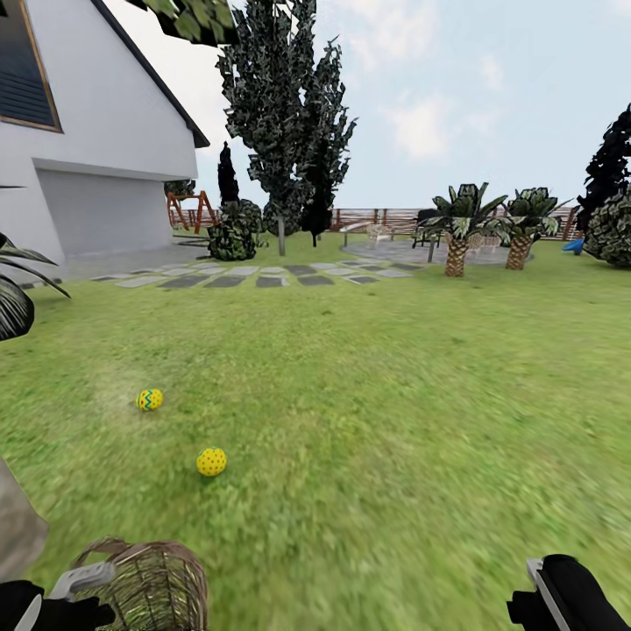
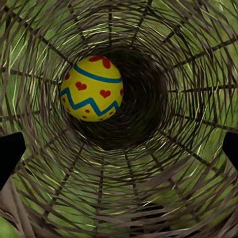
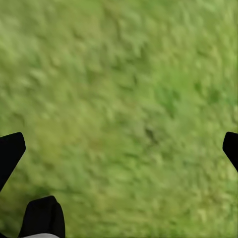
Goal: Take the three Easter eggs out of the wicker basket on the lawn in the garden, then place them on the lawn next to a single tree (choose any tree) so that all three eggs are next to the same tree and none are left in the basket.
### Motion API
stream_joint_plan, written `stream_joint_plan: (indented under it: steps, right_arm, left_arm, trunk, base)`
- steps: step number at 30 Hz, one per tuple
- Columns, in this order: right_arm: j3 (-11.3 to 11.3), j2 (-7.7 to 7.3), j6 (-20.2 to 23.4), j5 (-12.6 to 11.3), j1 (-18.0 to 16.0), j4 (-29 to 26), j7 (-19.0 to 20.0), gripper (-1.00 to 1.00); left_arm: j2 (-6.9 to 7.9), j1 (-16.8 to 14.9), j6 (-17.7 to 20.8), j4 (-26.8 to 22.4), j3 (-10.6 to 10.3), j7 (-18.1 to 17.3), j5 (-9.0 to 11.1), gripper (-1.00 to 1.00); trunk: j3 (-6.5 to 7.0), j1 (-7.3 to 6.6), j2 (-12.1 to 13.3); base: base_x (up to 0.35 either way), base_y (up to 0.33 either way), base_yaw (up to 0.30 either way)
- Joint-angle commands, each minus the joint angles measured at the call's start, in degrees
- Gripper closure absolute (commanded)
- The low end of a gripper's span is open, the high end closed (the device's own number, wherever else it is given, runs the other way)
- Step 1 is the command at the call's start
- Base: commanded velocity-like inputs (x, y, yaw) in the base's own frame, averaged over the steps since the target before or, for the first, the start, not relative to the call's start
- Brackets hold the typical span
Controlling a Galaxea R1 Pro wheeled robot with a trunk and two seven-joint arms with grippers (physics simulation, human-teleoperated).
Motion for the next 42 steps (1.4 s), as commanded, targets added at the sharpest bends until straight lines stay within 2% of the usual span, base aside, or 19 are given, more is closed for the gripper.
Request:
stream_joint_plan:
  steps: [1,35,38,42]
  right_arm:
    - [-0.1,0.01,0.2,0.5,0.0,-0.1,0.4,-1.00]
    - [-0.3,-0.05,0.1,0.3,0.0,-0.3,0.5,-1.00]
    - [-0.6,-0.43,-1.0,0.2,0.0,-1.8,0.5,-1.00]
    - [-0.4,-1.03,-3.3,-0.3,0.0,-8.3,0.8,-1.00]
  left_arm:
    - [-0.01,0.0,0.3,-0.1,0.1,-0.1,0.1,-1.00]
    - [-0.33,0.0,0.1,-0.1,0.0,-0.1,0.1,-1.00]
    - [-0.33,0.0,0.1,-0.1,0.0,-0.1,0.1,-1.00]
    - [-0.38,0.0,0.0,0.0,-0.1,-0.1,0.1,-1.00]
  trunk:
    - [-0.25,0.22,-0.4]
    - [-6.35,7.69,-14.1]
    - [-6.89,8.34,-15.3]
    - [-7.61,9.22,-16.9]
  base:
    - [0.000,0.000,0.000]
    - [0.000,0.000,0.000]
    - [0.000,0.000,0.000]
    - [0.000,0.000,0.000]
